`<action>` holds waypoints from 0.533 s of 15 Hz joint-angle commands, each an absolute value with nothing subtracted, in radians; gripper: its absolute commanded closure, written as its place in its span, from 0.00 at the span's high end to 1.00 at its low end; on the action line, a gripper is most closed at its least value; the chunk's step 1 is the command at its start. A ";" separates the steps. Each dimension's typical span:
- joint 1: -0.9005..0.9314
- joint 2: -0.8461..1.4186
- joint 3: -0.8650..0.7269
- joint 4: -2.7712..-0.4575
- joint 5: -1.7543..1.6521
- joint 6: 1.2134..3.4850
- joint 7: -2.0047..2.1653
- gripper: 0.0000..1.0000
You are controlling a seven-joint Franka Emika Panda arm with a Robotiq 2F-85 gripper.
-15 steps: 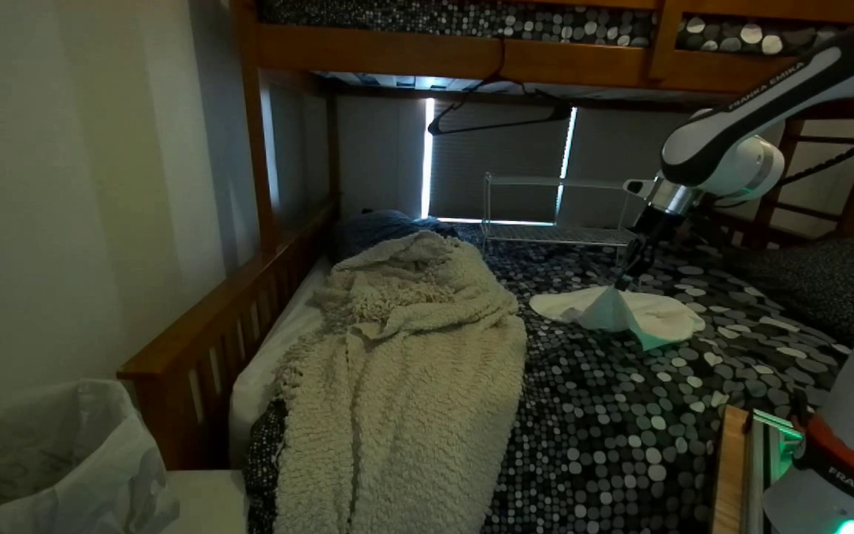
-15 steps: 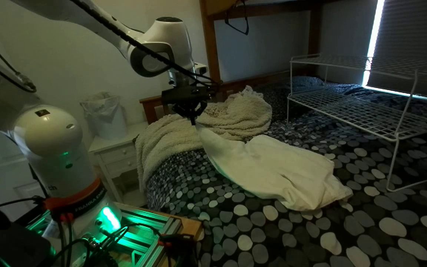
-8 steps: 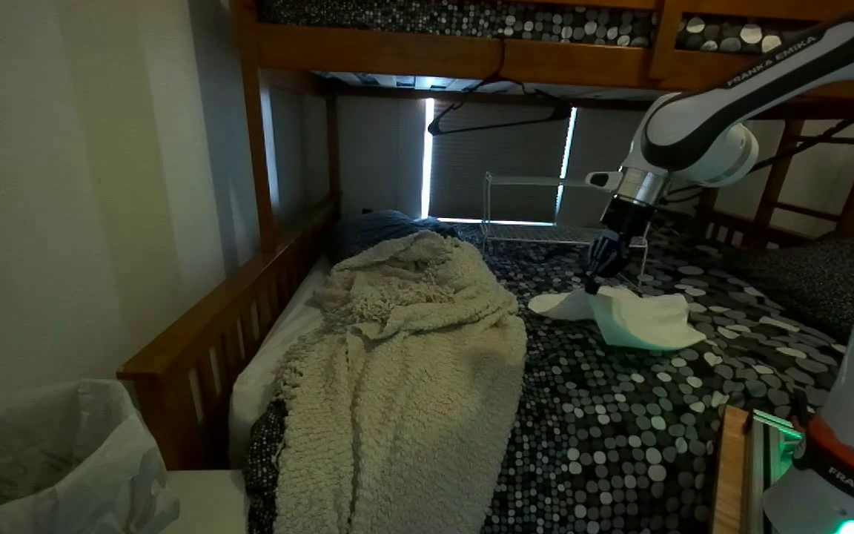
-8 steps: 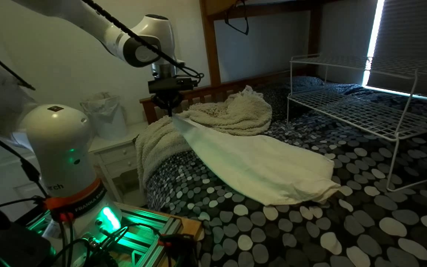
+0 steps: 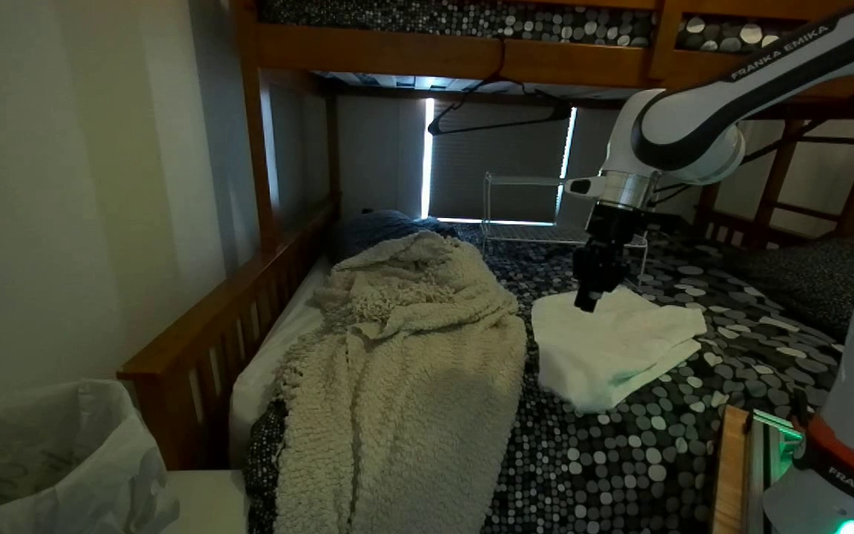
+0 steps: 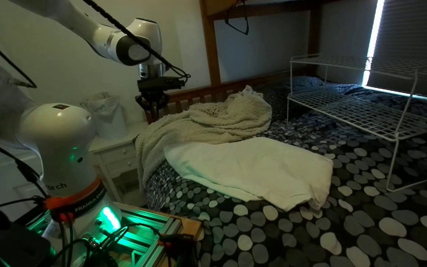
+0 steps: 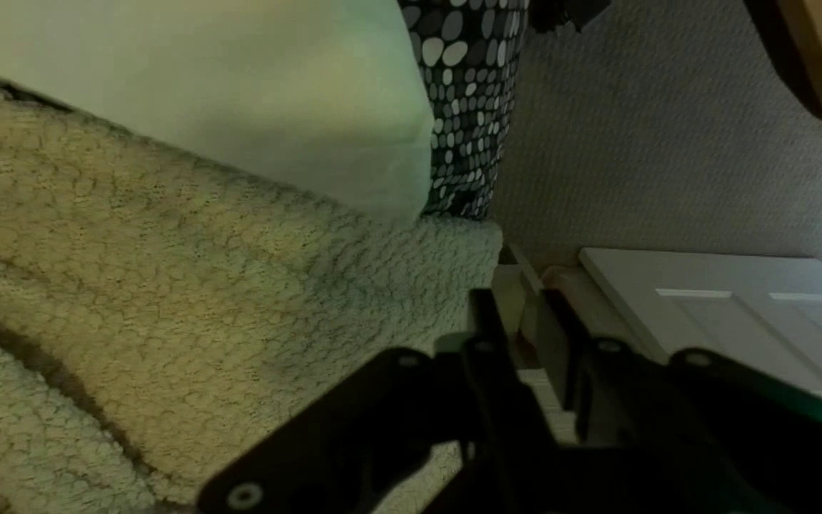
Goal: Move the white pillow case to the right, unfold the white pillow case downwards on the bed
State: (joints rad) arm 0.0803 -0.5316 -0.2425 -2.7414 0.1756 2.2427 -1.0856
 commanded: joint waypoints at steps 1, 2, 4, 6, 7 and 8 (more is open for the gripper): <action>0.063 -0.615 -0.243 -2.771 0.153 2.243 -1.151 0.54; 0.046 -0.638 -0.246 -2.775 0.140 2.231 -1.149 0.63; 0.003 -0.672 -0.259 -2.762 0.094 2.222 -1.162 0.78; -0.081 -0.730 -0.252 -2.767 0.008 2.211 -1.104 0.92; -0.139 -0.755 -0.238 -2.764 -0.042 2.194 -1.036 0.99; -0.177 -0.775 -0.249 -2.746 -0.074 2.160 -1.006 1.00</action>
